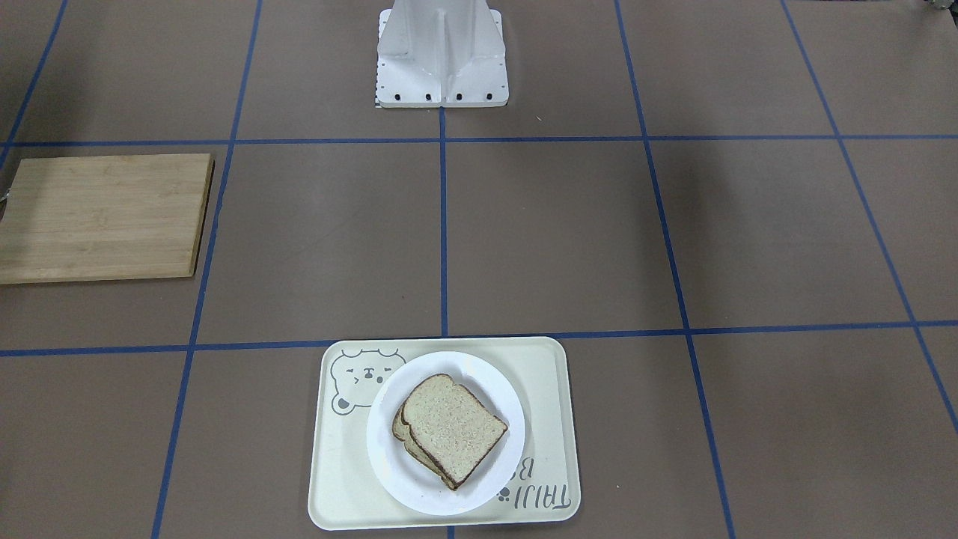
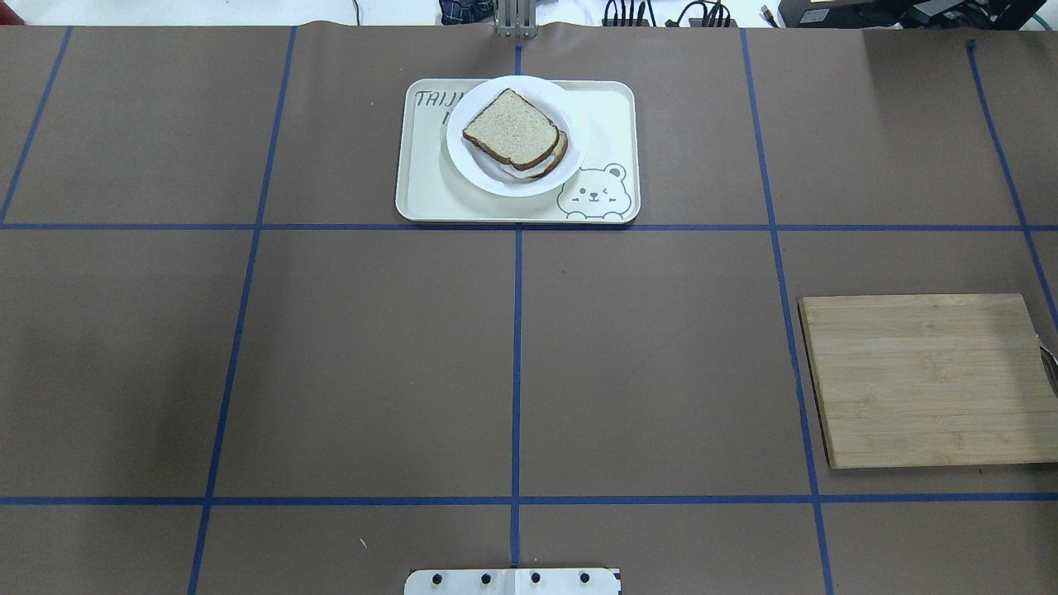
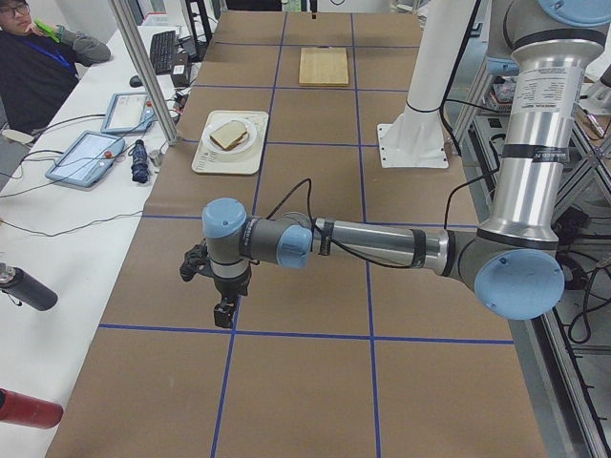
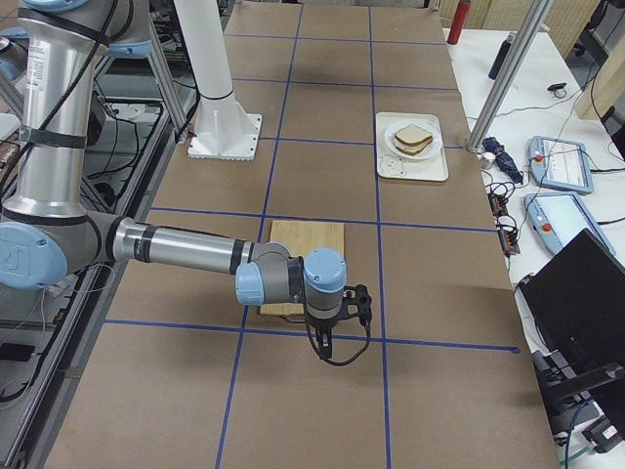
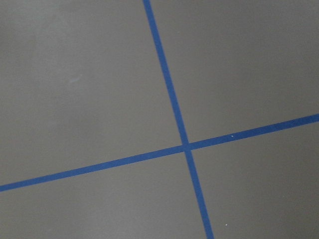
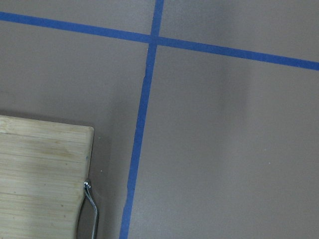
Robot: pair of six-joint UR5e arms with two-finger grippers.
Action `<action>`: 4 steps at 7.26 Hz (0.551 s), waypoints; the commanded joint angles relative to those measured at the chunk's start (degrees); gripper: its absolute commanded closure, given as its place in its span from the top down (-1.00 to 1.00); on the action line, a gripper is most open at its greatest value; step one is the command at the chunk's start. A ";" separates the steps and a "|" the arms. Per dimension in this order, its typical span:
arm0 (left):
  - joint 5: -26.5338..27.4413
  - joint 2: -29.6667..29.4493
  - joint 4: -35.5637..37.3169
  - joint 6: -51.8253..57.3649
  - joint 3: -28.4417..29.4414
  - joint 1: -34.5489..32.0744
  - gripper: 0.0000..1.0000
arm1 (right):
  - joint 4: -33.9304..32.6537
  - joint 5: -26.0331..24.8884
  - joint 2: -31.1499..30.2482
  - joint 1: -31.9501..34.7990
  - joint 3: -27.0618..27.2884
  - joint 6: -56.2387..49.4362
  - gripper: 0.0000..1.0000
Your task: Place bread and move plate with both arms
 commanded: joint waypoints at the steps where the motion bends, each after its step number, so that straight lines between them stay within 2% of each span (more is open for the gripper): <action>1: -3.59 1.45 2.39 0.59 -1.00 -0.96 0.96 | 0.07 0.07 -0.01 0.05 0.01 0.00 1.00; 3: -9.75 2.49 10.44 1.21 -4.84 -1.23 0.96 | 0.16 0.07 0.08 -0.04 0.10 0.00 1.00; 4: -9.61 2.94 11.71 1.21 -7.39 -0.88 0.96 | 0.07 0.07 0.17 -0.04 0.01 0.00 1.00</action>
